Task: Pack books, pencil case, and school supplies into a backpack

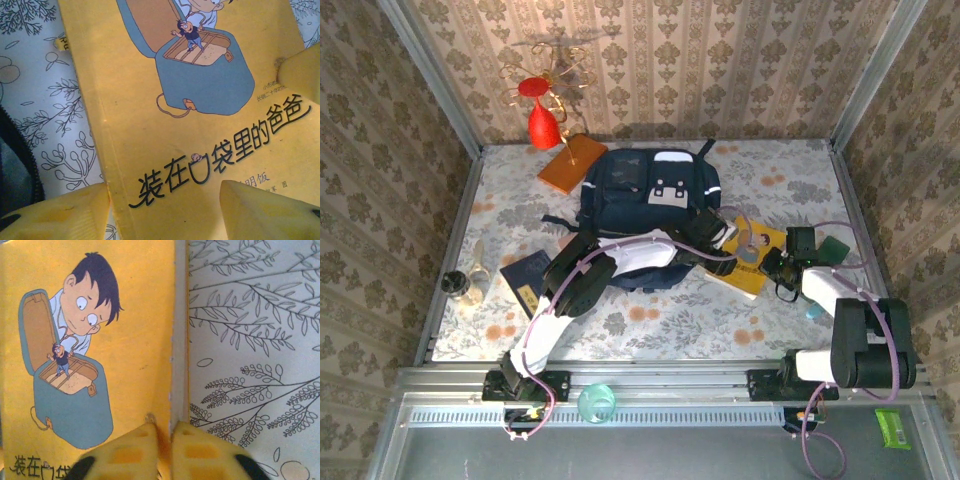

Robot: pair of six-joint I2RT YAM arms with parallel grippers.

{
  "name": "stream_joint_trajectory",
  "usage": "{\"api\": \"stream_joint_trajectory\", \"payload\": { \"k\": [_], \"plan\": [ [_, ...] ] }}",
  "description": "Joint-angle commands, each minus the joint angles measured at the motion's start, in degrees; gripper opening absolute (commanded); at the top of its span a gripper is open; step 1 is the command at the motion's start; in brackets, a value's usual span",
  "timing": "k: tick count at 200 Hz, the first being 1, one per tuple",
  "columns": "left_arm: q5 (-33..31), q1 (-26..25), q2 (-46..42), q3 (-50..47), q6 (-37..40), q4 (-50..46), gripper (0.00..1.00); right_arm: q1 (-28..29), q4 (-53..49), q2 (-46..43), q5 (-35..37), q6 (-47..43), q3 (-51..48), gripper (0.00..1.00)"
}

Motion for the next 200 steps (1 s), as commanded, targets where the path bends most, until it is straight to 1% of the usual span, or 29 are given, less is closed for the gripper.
{"api": "stream_joint_trajectory", "payload": {
  "k": [1,26,37,60,87,117,131,150,176,200],
  "plan": [
    [3.4,-1.4,-1.1,-0.4,0.0,0.7,0.6,1.8,0.4,-3.4,-4.8,-1.6,-0.3,0.0],
    [4.2,-1.2,-4.2,-1.1,0.5,1.4,0.61,1.7,-0.3,-10.9,-4.5,-2.9,-0.2,0.0],
    [4.7,-1.1,-6.9,-3.1,0.6,3.7,0.62,1.6,-0.6,-13.5,-5.1,-3.1,0.1,0.0],
    [6.1,-0.4,-13.3,-8.3,-0.4,9.1,0.64,1.4,-0.8,-18.5,-7.6,-3.2,1.1,0.0],
    [7.4,1.7,-20.3,-14.2,-2.6,13.4,0.65,1.5,0.6,-22.1,-12.4,-1.6,2.6,0.0],
    [9.9,5.3,-26.2,-20.1,-7.1,17.5,0.68,1.8,2.3,-24.9,-16.4,1.8,4.1,0.0],
    [11.2,7.4,-28.3,-22.4,-10.1,19.0,0.74,2.2,3.4,-26.0,-18.3,3.6,4.8,0.0],
    [14.3,10.6,-30.9,-26.4,-15.7,23.8,0.8,3.3,4.8,-27.5,-19.9,5.8,6.0,0.0],
    [18.1,14.3,-32.9,-29.4,-23.0,27.1,0.85,5.8,7.0,-28.7,-20.8,9.1,7.8,0.0],
    [21.8,15.5,-32.4,-29.5,-27.0,28.9,0.89,9.1,9.1,-28.0,-20.6,10.7,9.0,0.0]
  ]
}}
